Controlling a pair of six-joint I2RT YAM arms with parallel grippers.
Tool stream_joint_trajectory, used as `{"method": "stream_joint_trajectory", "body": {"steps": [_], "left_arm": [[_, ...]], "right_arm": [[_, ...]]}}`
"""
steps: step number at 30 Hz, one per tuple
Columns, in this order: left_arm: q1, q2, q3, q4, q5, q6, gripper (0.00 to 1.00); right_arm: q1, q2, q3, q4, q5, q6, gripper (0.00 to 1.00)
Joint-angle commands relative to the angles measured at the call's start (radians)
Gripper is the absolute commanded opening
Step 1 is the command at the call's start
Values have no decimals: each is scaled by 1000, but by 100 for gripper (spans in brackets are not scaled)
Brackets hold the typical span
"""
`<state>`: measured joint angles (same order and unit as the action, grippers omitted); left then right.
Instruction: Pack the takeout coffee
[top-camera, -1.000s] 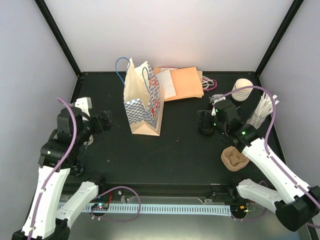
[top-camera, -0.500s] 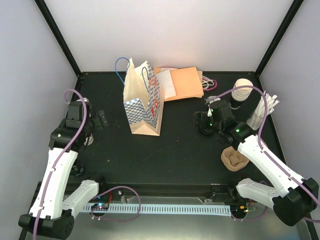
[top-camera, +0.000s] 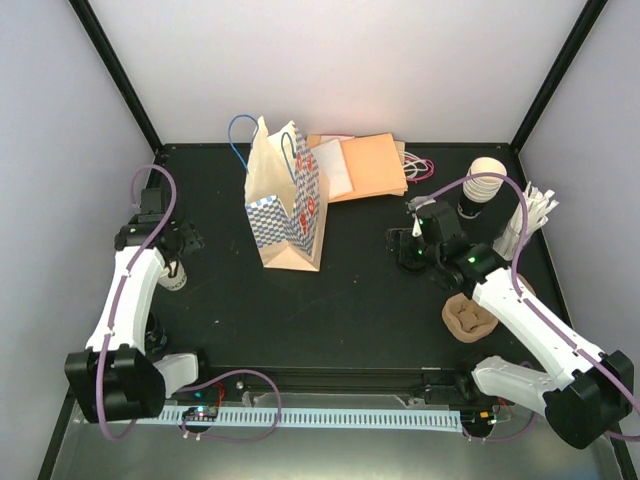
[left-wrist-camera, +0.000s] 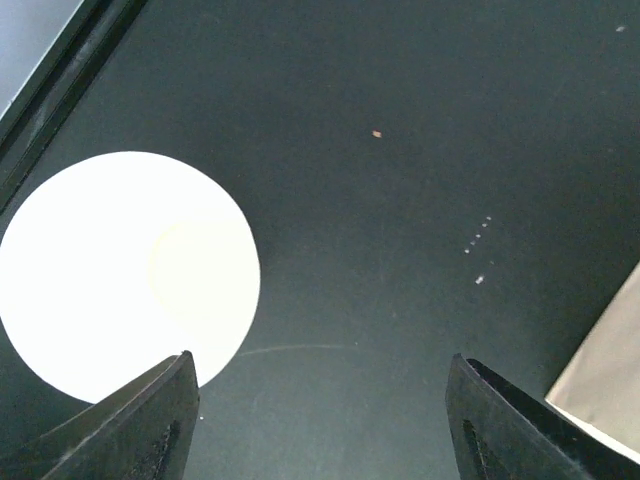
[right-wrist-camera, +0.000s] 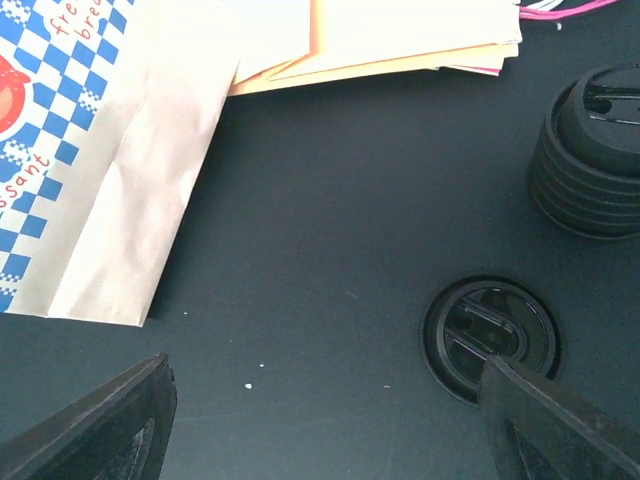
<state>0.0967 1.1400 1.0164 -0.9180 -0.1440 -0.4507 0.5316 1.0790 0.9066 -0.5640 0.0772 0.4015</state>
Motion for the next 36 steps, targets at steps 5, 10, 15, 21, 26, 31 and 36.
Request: {"method": "stream_joint_trajectory", "body": {"steps": [5, 10, 15, 21, 26, 31, 36], "left_arm": [[118, 124, 35, 44, 70, -81, 64], [154, 214, 33, 78, 91, -115, 55], [158, 236, 41, 88, 111, -118, 56], [135, 119, 32, 87, 231, -88, 76], [70, -16, 87, 42, 264, -48, 85], [-7, -118, 69, 96, 484, 18, 91], [-101, -200, -11, 193, 622, 35, 94]], "right_arm": [[-6, -68, -24, 16, 1, 0, 85], [-5, -86, -40, 32, -51, 10, 85], [-5, -75, -31, 27, -44, 10, 85], [-19, 20, 1, 5, 144, 107, 88], [-118, 155, 125, -59, 75, 134, 90], [-175, 141, 104, -96, 100, 85, 90], [-176, 113, 112, -314, 214, 233, 81]]}}
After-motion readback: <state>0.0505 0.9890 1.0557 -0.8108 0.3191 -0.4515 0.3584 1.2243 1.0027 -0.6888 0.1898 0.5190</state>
